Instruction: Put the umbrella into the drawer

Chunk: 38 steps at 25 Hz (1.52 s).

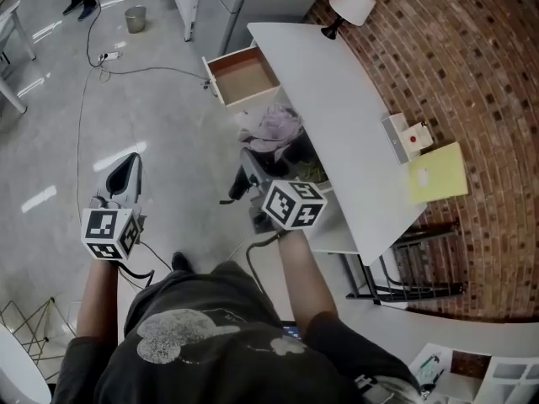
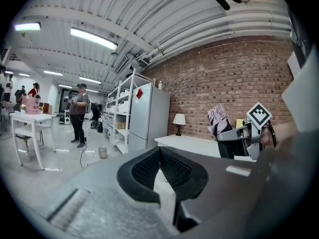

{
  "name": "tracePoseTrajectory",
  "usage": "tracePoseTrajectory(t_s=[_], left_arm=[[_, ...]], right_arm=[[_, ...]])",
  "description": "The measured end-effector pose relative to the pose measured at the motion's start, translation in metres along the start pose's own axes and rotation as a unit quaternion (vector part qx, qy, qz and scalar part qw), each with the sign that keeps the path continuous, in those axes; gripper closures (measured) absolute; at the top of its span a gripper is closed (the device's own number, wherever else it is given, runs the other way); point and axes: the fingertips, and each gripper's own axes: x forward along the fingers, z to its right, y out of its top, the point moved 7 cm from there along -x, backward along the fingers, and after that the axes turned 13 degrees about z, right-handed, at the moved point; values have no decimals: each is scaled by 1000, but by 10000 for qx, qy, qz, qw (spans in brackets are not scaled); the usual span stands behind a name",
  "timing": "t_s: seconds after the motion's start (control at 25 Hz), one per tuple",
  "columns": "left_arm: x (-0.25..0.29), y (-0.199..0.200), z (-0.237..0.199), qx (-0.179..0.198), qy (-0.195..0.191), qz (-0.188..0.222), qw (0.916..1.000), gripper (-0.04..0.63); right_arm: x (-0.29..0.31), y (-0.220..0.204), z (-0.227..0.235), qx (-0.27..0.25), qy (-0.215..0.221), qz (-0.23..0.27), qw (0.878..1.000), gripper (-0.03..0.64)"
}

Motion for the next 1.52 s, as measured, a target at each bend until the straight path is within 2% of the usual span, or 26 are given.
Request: tracePoseTrajectory(t_s=[0.28,0.44,0.68,0.88,1.12,1.28,1.52], left_arm=[[23,-19,-40,-139,8,-163,9998,584],[53,-26,-45,-133,99,-214,9996,584],[117,-35,-57,-73,354,-430,9984,584],[192,-36,-68,-162,642,-399,9970,584],[264,-36,-71,-18,790,-292,9964,584],[291,-37,-74,-126,909,-315,9953,584],[322,-36,-99,-51,939,-392,9948,584]], right_arm=[[25,-14,0,11,-231,-219,9995,377],[55,-15,19,0,-119,-322,9994,377],[133,-13,67,168,127,-519,9984,377],[206,8,112,159,362,-667,9970,377],[271,34,153,30,686,-766,9947,377],[300,37,173,108,716,-818,9940,377],[333,22,183,281,596,-1030,9925,377]])
